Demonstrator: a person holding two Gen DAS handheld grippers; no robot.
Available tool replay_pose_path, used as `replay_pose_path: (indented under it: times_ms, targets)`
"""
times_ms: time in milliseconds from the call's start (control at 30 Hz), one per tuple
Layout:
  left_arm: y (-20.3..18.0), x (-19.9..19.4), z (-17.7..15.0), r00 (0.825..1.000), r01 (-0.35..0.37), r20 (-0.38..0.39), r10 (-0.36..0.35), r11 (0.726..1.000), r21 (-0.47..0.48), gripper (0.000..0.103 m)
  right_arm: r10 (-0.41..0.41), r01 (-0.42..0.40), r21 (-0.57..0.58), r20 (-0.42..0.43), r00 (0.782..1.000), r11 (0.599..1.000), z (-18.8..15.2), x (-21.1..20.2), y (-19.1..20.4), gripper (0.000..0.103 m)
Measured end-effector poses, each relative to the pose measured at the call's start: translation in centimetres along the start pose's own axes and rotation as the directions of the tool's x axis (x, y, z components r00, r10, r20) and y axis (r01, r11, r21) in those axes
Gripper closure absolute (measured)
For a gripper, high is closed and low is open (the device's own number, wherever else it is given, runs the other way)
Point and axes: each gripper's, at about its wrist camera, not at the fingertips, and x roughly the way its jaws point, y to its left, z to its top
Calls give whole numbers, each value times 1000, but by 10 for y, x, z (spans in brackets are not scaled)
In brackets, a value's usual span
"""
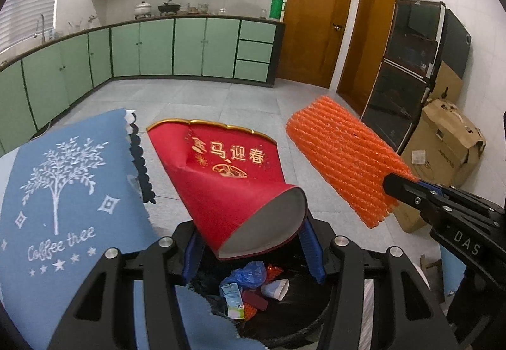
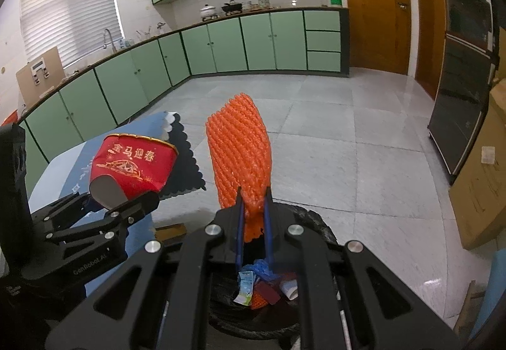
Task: Collect trash
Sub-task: 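Carry cup and net to the bin and open both tools over it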
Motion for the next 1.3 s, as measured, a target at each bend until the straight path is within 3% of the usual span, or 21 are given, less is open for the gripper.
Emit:
replay_pose_path:
  times_ms: [867,967,1067,1200,1267,1300]
  targets:
    - [-8,40,-3,998,17,-65,-16,1000,16,49,-34,40,67,-86,996,997,-15,35,-23,93]
    - [-9,44,-2,997,28,-74,-27,999,17,48,-44,51,72,-91,995,996,-16,38,-22,88]
    - [-8,46,-2,997,25,-72,-24,1000,16,31,-53,61,76,-103,993,995,-17,42,-23,71]
    - [-5,45,-1,997,28,-70,-27,1000,3,28,-69,78,80,-105,992,994,-17,43,-25,56]
    - [-2,43,0,997,23,-67,-23,1000,-1,28,-72,80,83,-102,992,993,-17,42,-26,47]
    - [0,41,1,998,21,-62,-21,1000,-6,27,-76,84,83,-96,992,993,-16,42,-26,34]
